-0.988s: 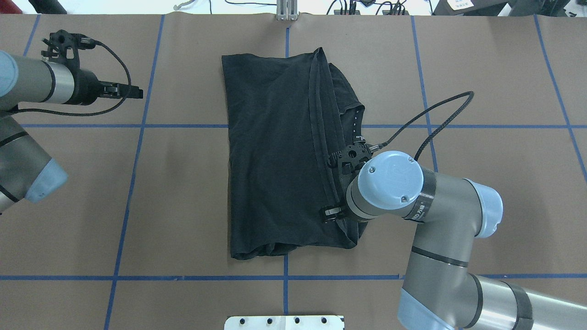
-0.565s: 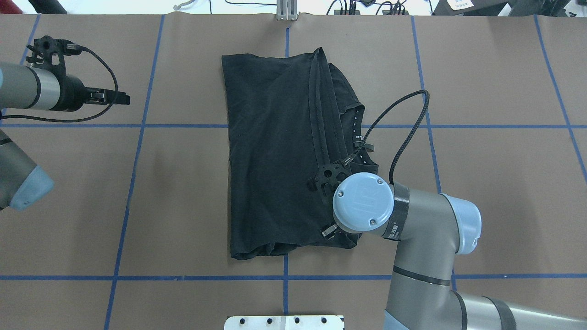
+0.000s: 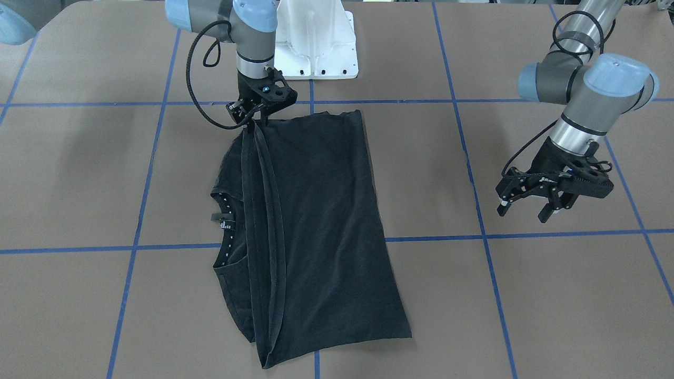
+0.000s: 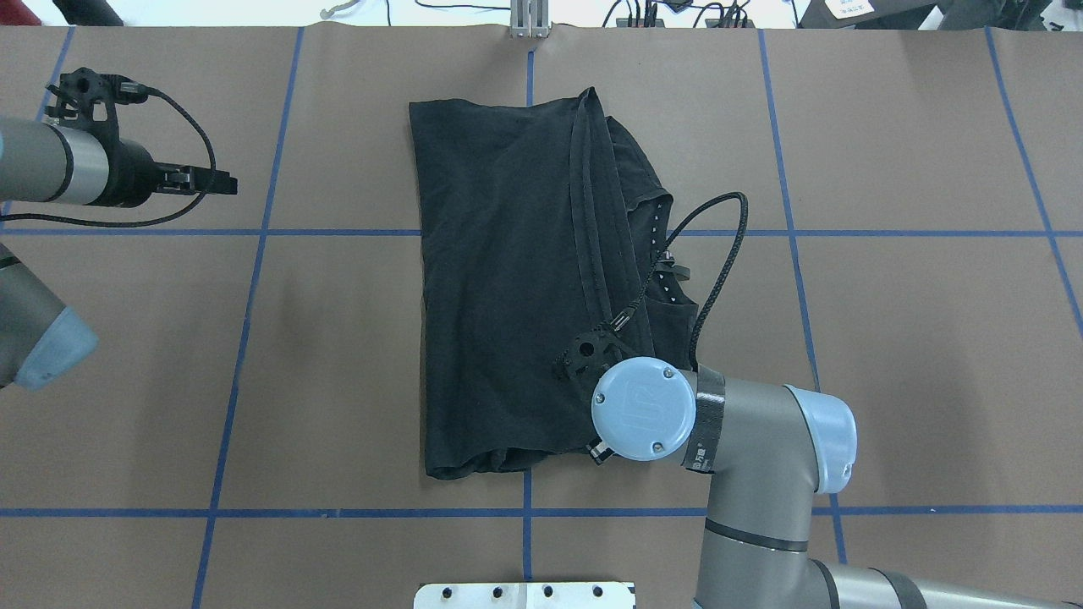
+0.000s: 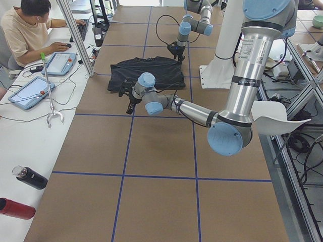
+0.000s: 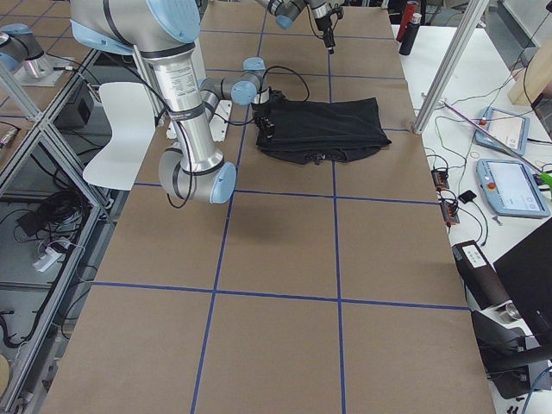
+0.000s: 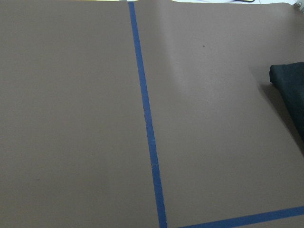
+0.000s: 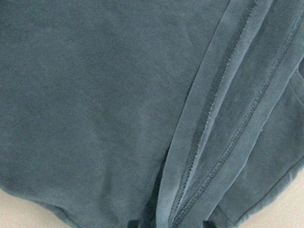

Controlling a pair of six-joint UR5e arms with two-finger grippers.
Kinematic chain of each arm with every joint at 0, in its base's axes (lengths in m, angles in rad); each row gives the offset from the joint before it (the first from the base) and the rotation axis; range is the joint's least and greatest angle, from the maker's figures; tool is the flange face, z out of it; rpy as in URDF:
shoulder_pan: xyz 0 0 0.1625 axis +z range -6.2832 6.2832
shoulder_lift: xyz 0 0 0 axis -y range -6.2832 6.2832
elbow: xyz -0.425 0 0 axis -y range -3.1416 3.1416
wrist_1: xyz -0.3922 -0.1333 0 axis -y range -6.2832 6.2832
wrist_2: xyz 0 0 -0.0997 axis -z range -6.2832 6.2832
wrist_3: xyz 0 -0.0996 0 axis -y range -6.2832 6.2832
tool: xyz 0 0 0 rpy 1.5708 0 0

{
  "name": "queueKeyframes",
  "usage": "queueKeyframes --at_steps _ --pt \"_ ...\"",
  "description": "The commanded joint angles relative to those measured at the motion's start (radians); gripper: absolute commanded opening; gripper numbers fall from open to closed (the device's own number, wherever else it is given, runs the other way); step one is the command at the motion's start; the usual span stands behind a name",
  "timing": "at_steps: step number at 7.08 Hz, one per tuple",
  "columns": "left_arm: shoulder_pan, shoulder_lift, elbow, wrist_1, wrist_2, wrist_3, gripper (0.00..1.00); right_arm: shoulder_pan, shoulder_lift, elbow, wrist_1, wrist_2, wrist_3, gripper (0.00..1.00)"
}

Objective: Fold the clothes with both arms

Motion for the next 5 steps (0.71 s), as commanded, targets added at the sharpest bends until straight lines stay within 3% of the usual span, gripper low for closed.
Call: queueKeyframes --at_steps 1,5 --pt "0.0 0.0 -0.001 0.0 0.0 -0.007 0.98 -0.001 0.011 -0.017 0.0 -0.001 -0.007 0.4" --pt "0.0 0.0 -0.003 0.0 -0.002 -0.009 0.98 -0.001 0.012 -0.021 0.0 -0.001 -0.01 0.3"
